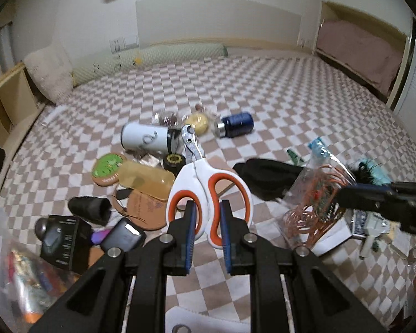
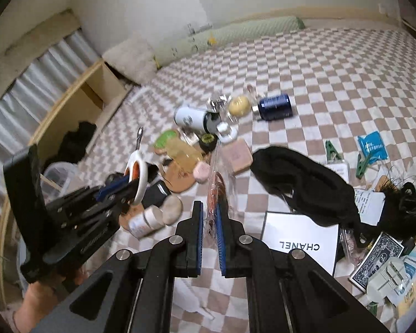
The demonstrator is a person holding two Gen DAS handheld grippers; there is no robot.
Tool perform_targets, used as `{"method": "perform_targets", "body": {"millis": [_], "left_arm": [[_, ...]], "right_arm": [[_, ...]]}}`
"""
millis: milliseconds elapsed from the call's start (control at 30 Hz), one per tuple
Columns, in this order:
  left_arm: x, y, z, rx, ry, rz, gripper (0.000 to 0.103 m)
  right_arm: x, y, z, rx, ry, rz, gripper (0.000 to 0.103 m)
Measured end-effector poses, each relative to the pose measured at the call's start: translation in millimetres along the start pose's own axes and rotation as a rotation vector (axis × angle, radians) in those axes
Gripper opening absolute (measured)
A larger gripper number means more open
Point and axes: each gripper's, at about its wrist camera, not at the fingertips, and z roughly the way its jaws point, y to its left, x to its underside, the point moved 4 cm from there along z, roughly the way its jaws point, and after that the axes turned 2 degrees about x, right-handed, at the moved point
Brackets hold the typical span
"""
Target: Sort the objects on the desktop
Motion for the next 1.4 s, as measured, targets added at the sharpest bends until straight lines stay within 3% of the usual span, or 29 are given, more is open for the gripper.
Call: {"method": "perform_targets", "body": {"millis": [233,633,1100,1400], "left_arm": [[0.4,7.6,-50.8,-0.023,-0.063,-0.020,0.017],[14.1,44.4,-124.8,-0.144,-0.117,-0.069,0.017],[54.1,131.9,-227.3,-0.301,-0.184,-0.227,0.017],[100.6,205.0,-275.3,-0.344,-0.192,-0.386,0.017]], "right_arm": [[-7.9,26.2,-33.5,-0.050,-0.078,0.002,0.010],[-10.4,106.1,-61.3,-0.169,-0.147,-0.069,0.010],[-6.8,223.9,-64.7,-0.304,-0.182,-0.207,0.010],[1.2,304.1,-51.1,-0.390,-0.165,-0.274,0.010]]}}
